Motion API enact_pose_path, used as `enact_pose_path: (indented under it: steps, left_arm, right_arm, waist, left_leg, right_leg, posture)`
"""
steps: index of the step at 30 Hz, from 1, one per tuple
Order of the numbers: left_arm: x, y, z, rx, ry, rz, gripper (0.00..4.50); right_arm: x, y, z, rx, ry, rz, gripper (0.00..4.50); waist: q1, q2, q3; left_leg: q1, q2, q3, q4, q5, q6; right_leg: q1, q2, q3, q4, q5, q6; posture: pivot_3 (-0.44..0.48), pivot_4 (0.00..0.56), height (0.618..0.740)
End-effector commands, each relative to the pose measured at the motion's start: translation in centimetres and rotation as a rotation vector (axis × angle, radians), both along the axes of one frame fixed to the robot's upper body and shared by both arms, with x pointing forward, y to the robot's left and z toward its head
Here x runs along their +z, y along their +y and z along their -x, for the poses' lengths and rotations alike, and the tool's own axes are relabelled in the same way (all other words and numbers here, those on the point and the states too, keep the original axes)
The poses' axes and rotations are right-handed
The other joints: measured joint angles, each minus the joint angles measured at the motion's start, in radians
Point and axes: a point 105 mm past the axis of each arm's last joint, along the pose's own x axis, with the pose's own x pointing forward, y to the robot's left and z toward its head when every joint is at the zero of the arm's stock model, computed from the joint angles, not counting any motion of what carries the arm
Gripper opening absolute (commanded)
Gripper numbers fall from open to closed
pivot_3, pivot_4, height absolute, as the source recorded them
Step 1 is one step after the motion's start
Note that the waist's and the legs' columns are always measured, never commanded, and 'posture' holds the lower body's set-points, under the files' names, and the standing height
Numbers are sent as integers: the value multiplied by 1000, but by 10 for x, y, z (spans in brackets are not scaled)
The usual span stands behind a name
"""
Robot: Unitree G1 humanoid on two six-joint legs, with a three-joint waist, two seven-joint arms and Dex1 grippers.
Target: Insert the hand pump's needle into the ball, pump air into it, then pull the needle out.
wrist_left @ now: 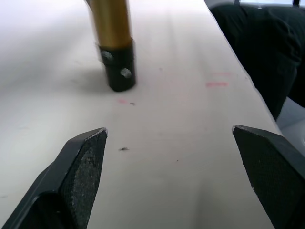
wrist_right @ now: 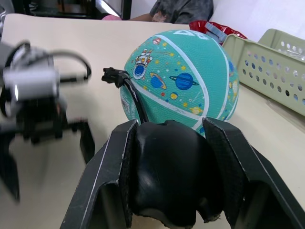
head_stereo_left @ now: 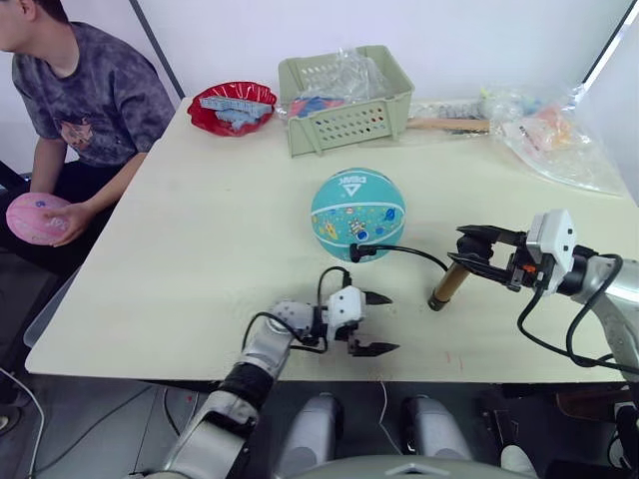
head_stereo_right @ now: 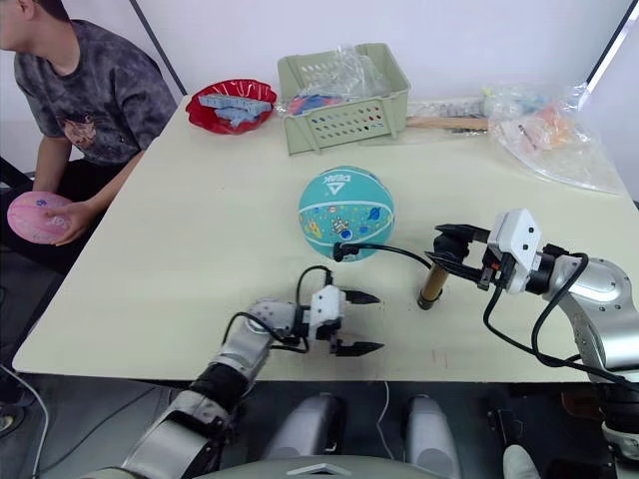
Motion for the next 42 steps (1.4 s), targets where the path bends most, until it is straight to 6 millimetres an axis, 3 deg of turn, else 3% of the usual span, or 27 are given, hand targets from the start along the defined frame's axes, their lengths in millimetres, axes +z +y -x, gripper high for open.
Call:
enact_pose_path:
  steps: [1, 6, 9, 12, 20, 27, 42]
  left_arm:
    - [35, 11, 1, -1, -50, 80, 4437]
    - [61, 29, 6, 3, -70, 108, 4437]
    - [88, 50, 10, 5, -111, 111, 4437]
    - [99, 55, 11, 14, -112, 118, 4437]
    - [101, 62, 19, 16, -108, 99, 4437]
    - [103, 61, 20, 19, -112, 106, 4437]
    - [106, 59, 20, 8, -115, 121, 4437]
  right_arm:
    - [10, 0, 4, 2, -45, 20, 1731]
    - [15, 2, 7, 20, -65, 35, 1731]
    - [15, -4, 4, 12, -88, 97, 1731]
    - [14, -6, 4, 13, -102, 137, 1731]
    - [37, -20, -3, 1, -216, 245, 1731]
    - [44, -40, -11, -27, -300, 394, 1731]
    - [13, -45, -23, 9, -516, 649, 1731]
  waist:
    - [1, 0, 0]
    - [1, 1, 1]
    - [0, 1, 4]
    - [1, 2, 6]
    - [2, 2, 7]
    - [1, 2, 7]
    - [0, 2, 7]
  left_leg:
    - [-1, 0, 0, 0, 0, -1]
    - [-7, 0, 0, 0, 5, -8]
    - [-7, 0, 0, 0, 5, -8]
    - [-7, 0, 0, 0, 5, -8]
    - [-7, -1, 1, 1, 5, -9]
    - [-8, -1, 2, 1, 6, -9]
    - [-7, -1, 4, 1, 9, -15]
  right_leg:
    - [-1, 0, 0, 0, 0, 0]
    - [-7, -1, 0, 1, 0, 0]
    - [-7, -1, 0, 1, 0, 0]
    - [-7, 0, 0, 1, 0, 0]
    - [-7, -1, 0, 1, 0, 0]
    - [-7, -1, 0, 1, 0, 0]
    - [-7, 0, 1, 2, 1, 0]
  posture:
    - [0, 150, 740]
    - [0, 150, 740]
    - [0, 150, 740]
    - [0, 150, 740]
    - [0, 150, 740]
    - [0, 150, 740]
    - [0, 150, 740]
